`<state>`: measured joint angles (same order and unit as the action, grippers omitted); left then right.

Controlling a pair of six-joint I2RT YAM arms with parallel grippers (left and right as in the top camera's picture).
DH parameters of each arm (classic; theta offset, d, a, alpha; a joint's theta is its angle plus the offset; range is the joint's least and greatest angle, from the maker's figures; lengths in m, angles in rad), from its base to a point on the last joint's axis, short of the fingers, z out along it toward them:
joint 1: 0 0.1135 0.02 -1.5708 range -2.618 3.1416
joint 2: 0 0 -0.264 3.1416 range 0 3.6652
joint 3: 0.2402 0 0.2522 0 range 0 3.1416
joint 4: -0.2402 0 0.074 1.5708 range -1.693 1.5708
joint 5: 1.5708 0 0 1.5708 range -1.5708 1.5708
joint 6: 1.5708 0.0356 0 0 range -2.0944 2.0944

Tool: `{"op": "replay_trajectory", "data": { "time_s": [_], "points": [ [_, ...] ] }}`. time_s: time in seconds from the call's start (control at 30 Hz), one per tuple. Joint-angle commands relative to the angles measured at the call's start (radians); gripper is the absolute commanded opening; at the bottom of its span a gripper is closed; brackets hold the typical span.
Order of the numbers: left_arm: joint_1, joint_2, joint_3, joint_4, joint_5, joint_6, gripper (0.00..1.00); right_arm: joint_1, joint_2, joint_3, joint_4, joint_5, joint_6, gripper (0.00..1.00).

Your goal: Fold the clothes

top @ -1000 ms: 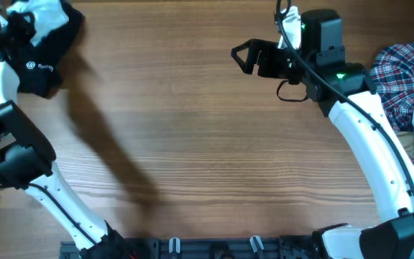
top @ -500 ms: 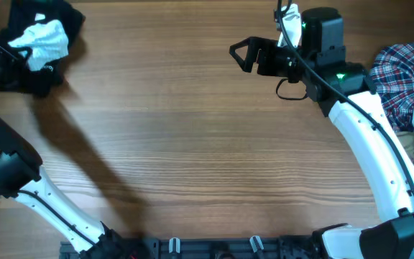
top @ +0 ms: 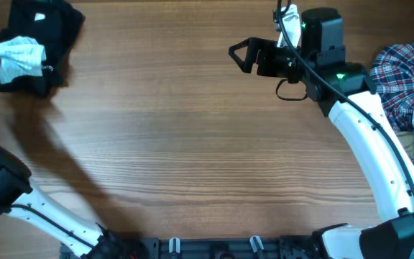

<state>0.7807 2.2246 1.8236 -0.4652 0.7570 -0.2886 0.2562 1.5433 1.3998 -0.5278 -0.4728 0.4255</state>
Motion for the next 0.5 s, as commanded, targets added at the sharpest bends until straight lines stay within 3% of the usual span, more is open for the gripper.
{"op": "replay_trajectory", "data": {
  "time_s": [0.0,0.07,0.47],
  "points": [
    [-0.006,-0.033,0.013,-0.037,-0.033,0.023,0.5,-0.002,-0.019,0.0,-0.001,-0.042,-0.003,0.95],
    [-0.006,-0.033,0.013,-0.076,-0.078,0.023,0.99,-0.002,-0.019,0.0,0.0,-0.042,-0.003,0.95],
    [-0.006,-0.033,0.013,-0.078,-0.089,0.023,0.97,-0.002,-0.019,0.0,0.004,-0.045,0.003,0.95]
  ]
}}
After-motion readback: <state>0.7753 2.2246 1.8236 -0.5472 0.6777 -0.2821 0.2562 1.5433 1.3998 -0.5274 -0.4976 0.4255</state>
